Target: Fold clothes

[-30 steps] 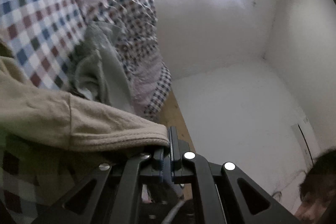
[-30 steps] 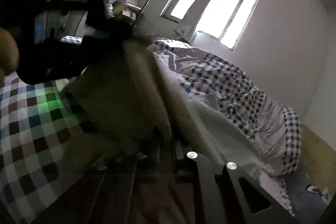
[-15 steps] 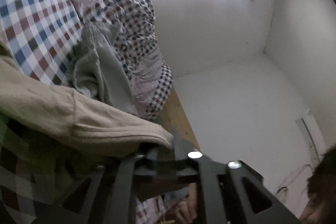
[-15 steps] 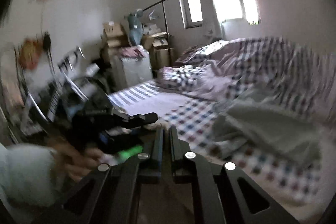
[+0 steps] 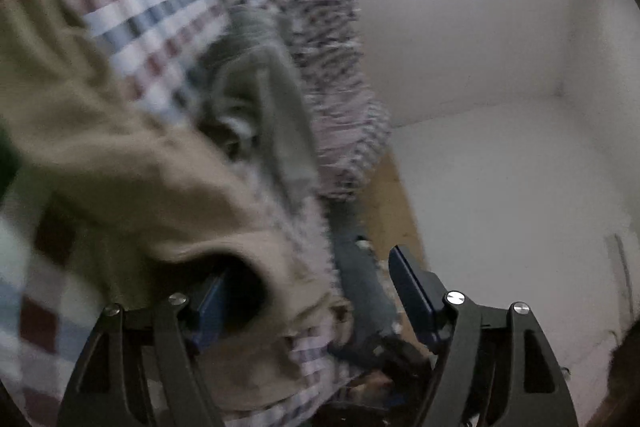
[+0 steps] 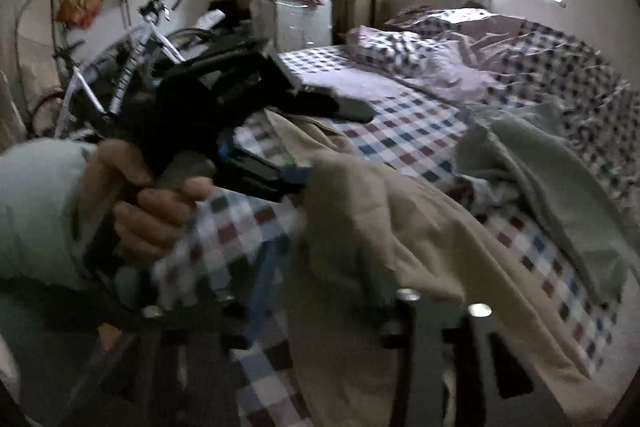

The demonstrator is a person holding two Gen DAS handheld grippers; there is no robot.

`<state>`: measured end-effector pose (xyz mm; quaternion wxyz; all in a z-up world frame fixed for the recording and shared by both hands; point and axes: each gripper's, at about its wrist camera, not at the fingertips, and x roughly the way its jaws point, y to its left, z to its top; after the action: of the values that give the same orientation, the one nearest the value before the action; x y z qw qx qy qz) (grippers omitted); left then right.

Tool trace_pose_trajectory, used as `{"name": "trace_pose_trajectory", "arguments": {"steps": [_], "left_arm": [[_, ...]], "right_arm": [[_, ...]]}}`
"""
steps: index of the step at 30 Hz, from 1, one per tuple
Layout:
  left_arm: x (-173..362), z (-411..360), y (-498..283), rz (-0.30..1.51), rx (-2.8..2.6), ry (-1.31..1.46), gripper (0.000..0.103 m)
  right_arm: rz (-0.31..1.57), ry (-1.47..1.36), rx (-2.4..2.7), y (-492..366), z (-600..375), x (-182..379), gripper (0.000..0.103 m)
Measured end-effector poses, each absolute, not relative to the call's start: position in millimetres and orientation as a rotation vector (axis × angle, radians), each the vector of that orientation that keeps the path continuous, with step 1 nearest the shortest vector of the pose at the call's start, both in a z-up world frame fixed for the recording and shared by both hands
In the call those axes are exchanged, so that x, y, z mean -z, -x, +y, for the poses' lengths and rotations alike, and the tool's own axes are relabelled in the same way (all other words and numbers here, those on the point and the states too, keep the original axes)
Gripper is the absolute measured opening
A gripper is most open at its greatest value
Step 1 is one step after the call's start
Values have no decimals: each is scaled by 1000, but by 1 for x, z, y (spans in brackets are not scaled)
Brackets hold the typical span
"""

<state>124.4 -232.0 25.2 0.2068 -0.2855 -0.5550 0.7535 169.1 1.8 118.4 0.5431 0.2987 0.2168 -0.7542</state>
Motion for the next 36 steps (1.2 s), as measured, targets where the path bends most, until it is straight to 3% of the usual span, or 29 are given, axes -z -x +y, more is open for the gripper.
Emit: {"name": "trace_pose_trajectory", "arguments": {"steps": [7,12,16,19,20,23,25,30,36], "left_arm": [[-18,-217,-137,-1314,-2296,948,74],[-19,-190,-143,-1033,-2423,1030,66],[-20,-164,-141,-864,-2445,1070,53],[-18,-156,-143,-859,-2422,1090,46],[-17,-155,-144,-860,-2414,1097,34],[-19,-152,-147,-853,-2379,1104,14],[-25,-150,-147,-864,-2340,1073,8],[-54,-159,-152,-966,-2210,879,4],[-67,-196,-142,-1215,-2102,715,4]], "right_arm": [[485,-717,1895,-162,24,-107,46],[462,-725,1953,-159,39,-103,46],[445,-729,1990,-155,50,-103,46],[407,-730,2021,-149,61,-105,46],[401,-730,2026,-148,63,-105,46],[416,-728,2034,-145,68,-104,47],[440,-718,2049,-143,73,-105,47],[490,-693,2104,-137,104,-109,47],[596,-723,2169,-136,140,-99,47]]}}
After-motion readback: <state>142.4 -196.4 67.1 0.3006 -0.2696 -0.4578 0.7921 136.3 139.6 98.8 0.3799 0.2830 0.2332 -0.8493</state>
